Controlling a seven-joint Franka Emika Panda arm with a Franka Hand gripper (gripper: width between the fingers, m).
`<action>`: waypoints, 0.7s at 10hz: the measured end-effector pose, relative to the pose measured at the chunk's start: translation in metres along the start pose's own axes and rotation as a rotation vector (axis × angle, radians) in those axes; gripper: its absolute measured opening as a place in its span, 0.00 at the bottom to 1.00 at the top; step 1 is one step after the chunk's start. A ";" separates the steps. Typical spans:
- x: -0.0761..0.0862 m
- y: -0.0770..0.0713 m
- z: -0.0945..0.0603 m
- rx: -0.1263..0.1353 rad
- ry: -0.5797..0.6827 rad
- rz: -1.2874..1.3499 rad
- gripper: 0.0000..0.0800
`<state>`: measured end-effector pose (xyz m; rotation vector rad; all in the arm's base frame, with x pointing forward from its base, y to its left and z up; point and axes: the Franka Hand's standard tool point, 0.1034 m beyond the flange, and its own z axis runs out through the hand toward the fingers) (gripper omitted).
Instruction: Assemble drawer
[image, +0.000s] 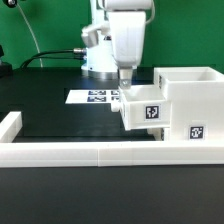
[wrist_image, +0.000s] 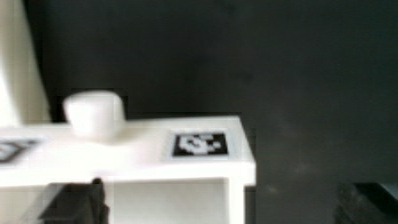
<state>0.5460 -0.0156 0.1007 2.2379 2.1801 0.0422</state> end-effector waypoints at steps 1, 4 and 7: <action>-0.010 -0.001 -0.003 0.008 -0.006 0.000 0.81; -0.033 0.008 -0.011 0.018 -0.014 -0.002 0.81; -0.039 0.004 0.005 0.042 0.040 -0.045 0.81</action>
Offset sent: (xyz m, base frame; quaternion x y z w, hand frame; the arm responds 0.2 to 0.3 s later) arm 0.0000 0.0000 0.0000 0.0000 0.0650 0.0000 0.9979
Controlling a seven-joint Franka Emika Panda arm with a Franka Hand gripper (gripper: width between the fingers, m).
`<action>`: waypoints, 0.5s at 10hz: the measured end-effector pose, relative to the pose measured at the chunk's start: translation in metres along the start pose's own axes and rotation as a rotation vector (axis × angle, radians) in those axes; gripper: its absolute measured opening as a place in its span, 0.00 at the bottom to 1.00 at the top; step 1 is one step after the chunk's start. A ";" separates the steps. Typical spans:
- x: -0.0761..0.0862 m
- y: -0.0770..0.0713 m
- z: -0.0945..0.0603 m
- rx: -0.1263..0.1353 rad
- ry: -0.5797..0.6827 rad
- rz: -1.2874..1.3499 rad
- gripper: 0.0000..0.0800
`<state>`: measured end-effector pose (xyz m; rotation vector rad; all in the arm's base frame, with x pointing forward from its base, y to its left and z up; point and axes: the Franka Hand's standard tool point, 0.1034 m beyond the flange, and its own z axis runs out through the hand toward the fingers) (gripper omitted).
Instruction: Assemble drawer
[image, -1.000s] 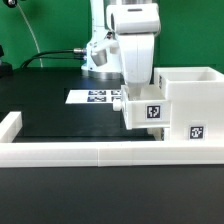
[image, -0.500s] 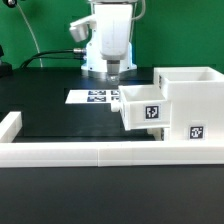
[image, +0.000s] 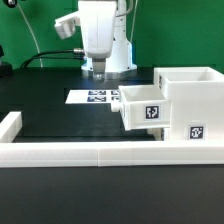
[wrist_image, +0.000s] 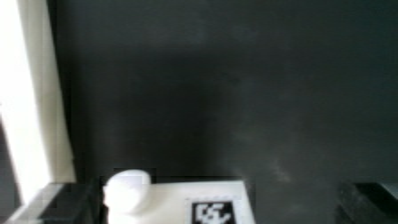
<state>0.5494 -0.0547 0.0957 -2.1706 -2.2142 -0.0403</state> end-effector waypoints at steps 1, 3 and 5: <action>-0.006 0.002 0.008 0.006 0.049 0.002 0.81; -0.010 0.002 0.020 0.023 0.133 0.007 0.81; -0.009 0.000 0.031 0.039 0.172 0.058 0.81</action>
Offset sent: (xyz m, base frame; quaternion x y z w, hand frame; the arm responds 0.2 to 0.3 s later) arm 0.0073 0.0305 -0.0146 0.0042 0.1583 0.0286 0.9870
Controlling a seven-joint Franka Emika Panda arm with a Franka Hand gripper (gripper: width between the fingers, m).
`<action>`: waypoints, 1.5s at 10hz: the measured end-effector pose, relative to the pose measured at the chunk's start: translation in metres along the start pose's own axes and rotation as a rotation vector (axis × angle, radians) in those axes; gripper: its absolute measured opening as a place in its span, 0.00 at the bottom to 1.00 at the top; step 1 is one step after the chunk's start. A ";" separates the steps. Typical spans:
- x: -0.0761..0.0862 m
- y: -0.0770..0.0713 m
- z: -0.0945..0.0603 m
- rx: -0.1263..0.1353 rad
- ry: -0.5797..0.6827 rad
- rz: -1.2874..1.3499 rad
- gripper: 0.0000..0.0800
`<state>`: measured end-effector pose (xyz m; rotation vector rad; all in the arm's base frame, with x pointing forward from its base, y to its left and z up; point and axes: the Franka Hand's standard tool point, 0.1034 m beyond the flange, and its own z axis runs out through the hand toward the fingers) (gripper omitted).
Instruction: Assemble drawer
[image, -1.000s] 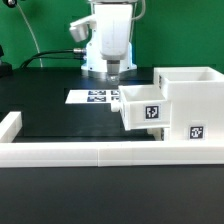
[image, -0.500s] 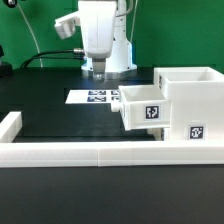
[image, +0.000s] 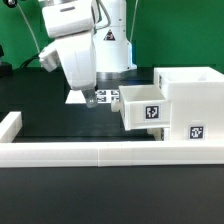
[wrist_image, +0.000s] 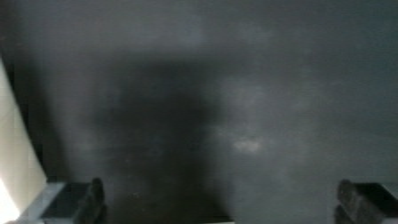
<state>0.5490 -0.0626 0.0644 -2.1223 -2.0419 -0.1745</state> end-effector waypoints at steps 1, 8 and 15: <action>0.008 -0.001 0.003 0.003 0.000 0.035 0.81; 0.061 -0.009 0.020 0.014 0.016 0.156 0.81; 0.072 -0.010 0.025 0.035 0.022 0.210 0.81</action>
Offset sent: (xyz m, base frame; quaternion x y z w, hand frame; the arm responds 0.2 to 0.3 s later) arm -0.0101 0.0395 -0.0021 -0.0171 0.0149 0.0375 0.9990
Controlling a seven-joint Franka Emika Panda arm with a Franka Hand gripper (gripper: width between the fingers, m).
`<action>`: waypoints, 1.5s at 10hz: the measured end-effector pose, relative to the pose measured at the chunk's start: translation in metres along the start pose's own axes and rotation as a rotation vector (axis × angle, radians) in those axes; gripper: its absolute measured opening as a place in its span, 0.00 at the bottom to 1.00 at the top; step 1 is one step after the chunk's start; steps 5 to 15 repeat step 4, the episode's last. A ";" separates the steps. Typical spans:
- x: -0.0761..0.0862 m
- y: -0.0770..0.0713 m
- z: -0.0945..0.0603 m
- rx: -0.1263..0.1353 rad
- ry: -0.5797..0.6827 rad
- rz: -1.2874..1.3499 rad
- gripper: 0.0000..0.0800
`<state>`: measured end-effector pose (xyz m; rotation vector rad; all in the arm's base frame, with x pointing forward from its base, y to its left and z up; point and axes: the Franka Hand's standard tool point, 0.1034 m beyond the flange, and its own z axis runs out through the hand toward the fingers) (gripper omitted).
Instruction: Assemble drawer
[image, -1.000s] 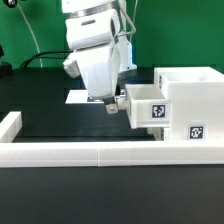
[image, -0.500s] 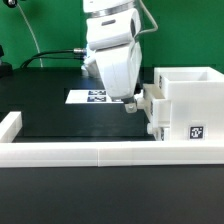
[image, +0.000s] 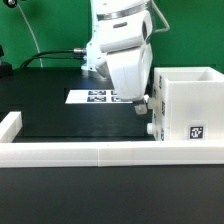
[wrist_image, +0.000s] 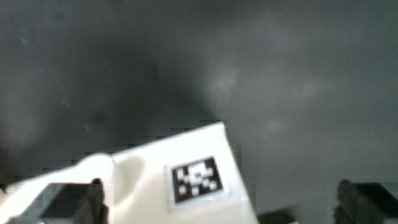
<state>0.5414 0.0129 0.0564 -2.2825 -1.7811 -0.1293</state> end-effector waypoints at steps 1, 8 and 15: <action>-0.010 0.001 -0.003 -0.001 0.000 0.005 0.81; -0.016 -0.003 -0.006 -0.002 -0.003 0.016 0.81; -0.016 -0.003 -0.006 -0.002 -0.003 0.016 0.81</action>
Offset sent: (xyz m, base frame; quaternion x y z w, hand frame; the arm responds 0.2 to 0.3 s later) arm 0.0000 0.0000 0.0000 0.0000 0.0000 0.0000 1.0000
